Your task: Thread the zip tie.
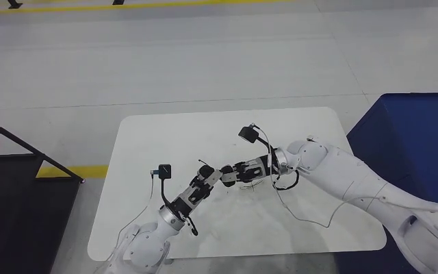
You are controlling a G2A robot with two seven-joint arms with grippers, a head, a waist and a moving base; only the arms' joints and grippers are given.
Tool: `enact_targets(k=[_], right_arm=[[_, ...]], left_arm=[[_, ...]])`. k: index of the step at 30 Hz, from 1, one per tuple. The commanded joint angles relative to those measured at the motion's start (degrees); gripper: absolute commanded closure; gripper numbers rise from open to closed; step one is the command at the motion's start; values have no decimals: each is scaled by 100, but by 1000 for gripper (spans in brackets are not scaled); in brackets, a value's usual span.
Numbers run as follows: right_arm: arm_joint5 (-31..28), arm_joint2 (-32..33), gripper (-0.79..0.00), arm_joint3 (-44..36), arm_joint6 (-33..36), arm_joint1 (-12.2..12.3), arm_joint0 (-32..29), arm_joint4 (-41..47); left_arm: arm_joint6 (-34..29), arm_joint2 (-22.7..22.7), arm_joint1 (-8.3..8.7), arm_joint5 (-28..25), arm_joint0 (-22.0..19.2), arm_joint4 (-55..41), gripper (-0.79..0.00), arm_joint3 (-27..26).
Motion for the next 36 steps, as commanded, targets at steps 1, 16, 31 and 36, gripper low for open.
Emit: enact_targets(k=[1, 16, 31, 36], right_arm=[[-3, 0, 0, 1, -3, 14, 1, 23], [351, 250, 0, -147, 348, 85, -189, -58], [666, 759, 0, -304, 663, 147, -533, -281], [709, 938, 0, -334, 706, 171, -634, -315]], left_arm=[[85, -44, 0, -8, 17, -8, -785, 21], [132, -394, 26, 94, 94, -308, -760, -242], [-41, -316, 29, 420, 148, 40, 0, -393], [-59, -315, 30, 401, 180, 8, 0, -375]])
